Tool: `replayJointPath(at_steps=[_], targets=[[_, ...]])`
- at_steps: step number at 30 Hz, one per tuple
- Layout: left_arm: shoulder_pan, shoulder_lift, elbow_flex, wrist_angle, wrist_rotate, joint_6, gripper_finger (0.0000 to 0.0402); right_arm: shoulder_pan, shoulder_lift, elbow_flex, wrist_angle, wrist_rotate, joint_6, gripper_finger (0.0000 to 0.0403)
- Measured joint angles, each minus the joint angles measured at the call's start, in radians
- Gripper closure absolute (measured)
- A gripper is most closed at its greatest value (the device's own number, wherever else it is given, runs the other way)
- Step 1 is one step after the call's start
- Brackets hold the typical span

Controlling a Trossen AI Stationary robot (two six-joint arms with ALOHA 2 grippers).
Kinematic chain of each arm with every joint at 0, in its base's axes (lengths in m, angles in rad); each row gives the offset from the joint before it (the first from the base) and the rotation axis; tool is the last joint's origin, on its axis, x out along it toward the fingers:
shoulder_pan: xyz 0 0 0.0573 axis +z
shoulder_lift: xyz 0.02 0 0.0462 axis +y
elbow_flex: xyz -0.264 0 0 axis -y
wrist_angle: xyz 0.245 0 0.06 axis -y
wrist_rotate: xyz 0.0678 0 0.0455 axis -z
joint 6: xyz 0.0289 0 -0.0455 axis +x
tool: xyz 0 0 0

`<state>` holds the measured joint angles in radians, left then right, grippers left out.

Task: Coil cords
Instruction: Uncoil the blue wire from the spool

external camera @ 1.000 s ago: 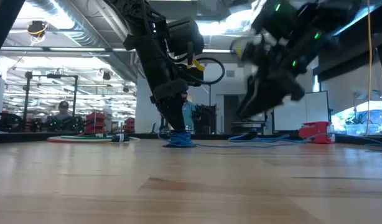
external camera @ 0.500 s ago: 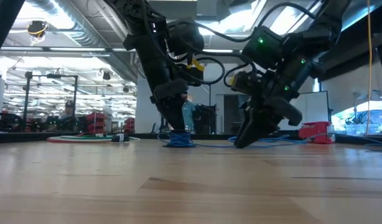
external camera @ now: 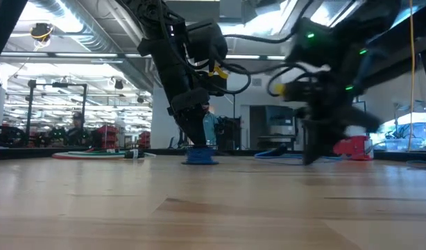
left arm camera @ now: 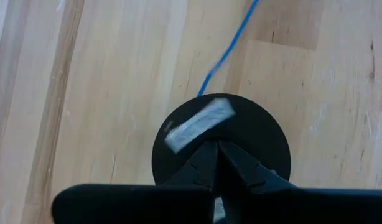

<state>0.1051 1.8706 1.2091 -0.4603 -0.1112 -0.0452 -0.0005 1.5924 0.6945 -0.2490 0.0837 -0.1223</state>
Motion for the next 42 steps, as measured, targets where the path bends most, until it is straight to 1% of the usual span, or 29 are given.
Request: replayJointPath(at_steps=[4,8,10,12,15,17,20,23,26,29,32,34,37,42], targets=[[0.0,0.0,0.0,-0.004,0.0,0.0,0.0398,0.087,-0.086,-0.005,-0.244,0.041,0.102,0.0399],[-0.001,0.0,0.0,-0.01,0.001,-0.001,0.0398,0.183,-0.158,-0.005,-0.434,0.044,0.208,0.0398],[-0.001,0.0,0.001,-0.009,0.001,-0.004,0.0398,0.233,-0.187,-0.005,-0.517,0.045,0.254,0.0399],[-0.001,0.0,0.001,-0.021,0.001,-0.005,0.0398,0.283,-0.216,-0.006,-0.534,0.05,0.275,0.04],[0.0,0.0,0.0,-0.025,0.0,-0.006,0.0398,0.34,-0.256,-0.003,-0.478,0.081,0.274,0.0395],[0.0,0.0,0.0,-0.022,0.0,-0.007,0.0398,0.354,-0.26,-0.004,-0.427,0.14,0.274,0.0387],[0.0,0.0,0.0,-0.022,0.0,-0.008,0.0398,0.353,-0.262,-0.004,-0.309,0.222,0.251,0.0371],[0.0,0.0,0.0,-0.021,0.0,-0.008,0.0398,0.329,-0.262,-0.003,-0.168,0.254,0.168,0.0347],[0.0,0.0,0.0,-0.022,0.0,-0.008,0.0398,0.291,-0.259,-0.003,-0.044,0.214,0.085,0.0313],[-0.001,0.0,0.0,-0.022,0.0,-0.008,0.0398,0.247,-0.241,-0.003,0.034,0.174,0.038,0.0269],[0.0,0.0,0.0,-0.022,0.0,-0.008,0.0398,0.194,-0.202,-0.003,0.096,0.159,0.003,0.023],[0.0,0.0,0.0,-0.022,0.0,-0.008,0.0398,0.155,-0.163,-0.003,0.17,0.159,-0.012,0.0212],[0.0,0.0,0.0,-0.022,0.0,-0.008,0.0398,0.095,-0.086,-0.003,0.302,0.147,-0.01,0.0199],[0.0,0.0,0.0,-0.022,0.0,-0.008,0.0398,0.017,0.051,-0.002,0.504,0.115,0.067,0.0201]])
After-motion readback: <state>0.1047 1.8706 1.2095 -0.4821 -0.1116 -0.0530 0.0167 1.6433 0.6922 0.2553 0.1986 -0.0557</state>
